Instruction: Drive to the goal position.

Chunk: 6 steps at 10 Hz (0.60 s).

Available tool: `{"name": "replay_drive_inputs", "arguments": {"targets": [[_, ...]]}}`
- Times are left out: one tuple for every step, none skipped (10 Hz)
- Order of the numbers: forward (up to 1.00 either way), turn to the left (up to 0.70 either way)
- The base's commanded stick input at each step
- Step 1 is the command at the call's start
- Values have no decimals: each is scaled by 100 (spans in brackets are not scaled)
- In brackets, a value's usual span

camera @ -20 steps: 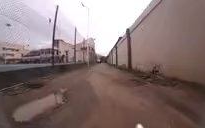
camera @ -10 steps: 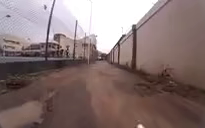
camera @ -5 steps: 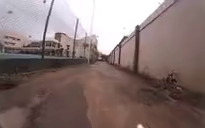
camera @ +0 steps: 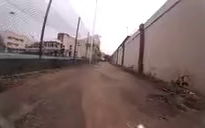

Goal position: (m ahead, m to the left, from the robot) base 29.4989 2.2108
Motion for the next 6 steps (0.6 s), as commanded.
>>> {"name": "replay_drive_inputs", "arguments": {"targets": [[70,10],[70,1],[70,21],[70,35],[70,35],[70,35]]}}
